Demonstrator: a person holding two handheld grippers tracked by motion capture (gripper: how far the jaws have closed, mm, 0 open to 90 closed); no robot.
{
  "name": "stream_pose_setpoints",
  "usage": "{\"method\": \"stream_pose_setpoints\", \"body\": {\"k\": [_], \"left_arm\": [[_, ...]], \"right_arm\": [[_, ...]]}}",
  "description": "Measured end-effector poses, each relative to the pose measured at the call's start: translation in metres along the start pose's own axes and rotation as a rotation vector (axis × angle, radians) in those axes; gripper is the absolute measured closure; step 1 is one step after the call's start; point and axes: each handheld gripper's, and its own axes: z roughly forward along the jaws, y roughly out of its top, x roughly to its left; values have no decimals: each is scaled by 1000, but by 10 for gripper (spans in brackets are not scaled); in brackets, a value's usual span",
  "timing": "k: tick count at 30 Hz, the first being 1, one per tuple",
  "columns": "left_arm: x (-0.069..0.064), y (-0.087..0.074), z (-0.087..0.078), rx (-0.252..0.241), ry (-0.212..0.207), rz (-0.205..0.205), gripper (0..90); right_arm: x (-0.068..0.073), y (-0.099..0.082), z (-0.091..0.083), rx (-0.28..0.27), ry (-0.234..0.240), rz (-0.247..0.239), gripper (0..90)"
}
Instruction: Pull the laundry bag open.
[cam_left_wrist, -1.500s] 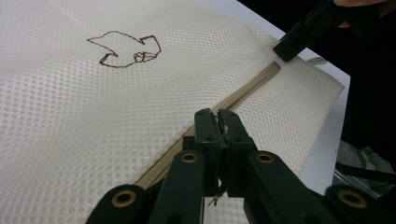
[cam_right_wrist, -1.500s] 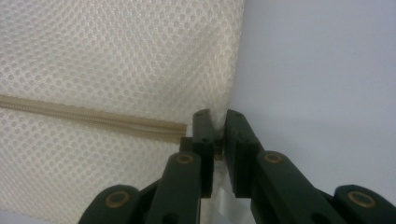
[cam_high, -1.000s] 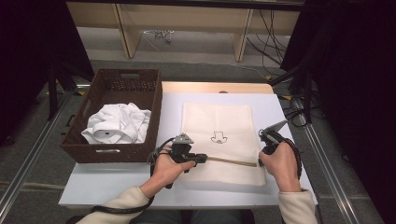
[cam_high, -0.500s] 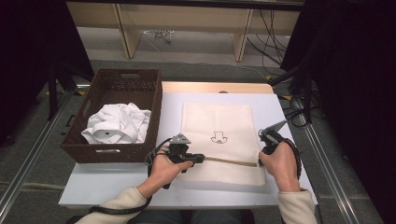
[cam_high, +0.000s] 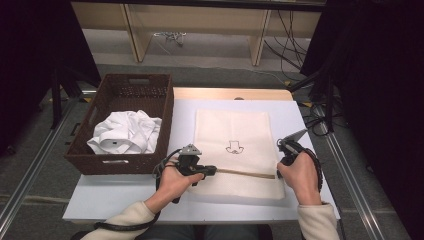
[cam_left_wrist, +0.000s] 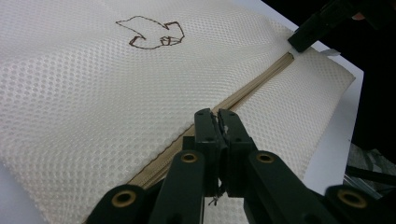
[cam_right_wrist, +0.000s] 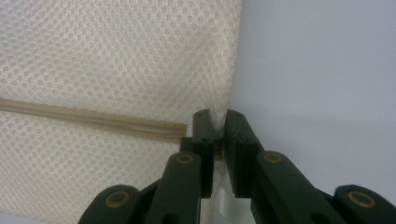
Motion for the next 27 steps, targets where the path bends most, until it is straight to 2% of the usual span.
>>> {"method": "stream_pose_setpoints", "body": {"k": [1, 2, 3, 4, 6, 9, 13, 20, 23, 27], "left_arm": [[0, 0, 0, -2, 0, -4, 867], [0, 0, 0, -3, 1, -3, 867], [1, 0, -1, -2, 2, 1, 867], [1, 0, -1, -3, -1, -1, 868], [1, -2, 0, -4, 8, -7, 868], [1, -3, -1, 0, 3, -6, 868], [3, -5, -1, 5, 3, -11, 867], [5, -7, -3, 3, 2, -9, 868], [7, -9, -6, 4, 14, -5, 868], [7, -10, -6, -6, 18, -25, 867]], "right_arm": [[0, 0, 0, 1, 1, 0, 843], [-3, 1, 1, -6, 9, -38, 843], [-3, 1, 2, -5, 8, -41, 843], [-2, 1, 2, -2, 4, -24, 843], [-3, 1, 2, -5, 4, -42, 843], [-2, 1, 2, 5, 2, -22, 843], [-4, 1, 3, -6, 2, -54, 843], [-3, 1, 4, 5, 0, -33, 843], [-3, 1, 4, 1, -3, -29, 843], [-3, 1, 5, -1, -1, -29, 843]]}}
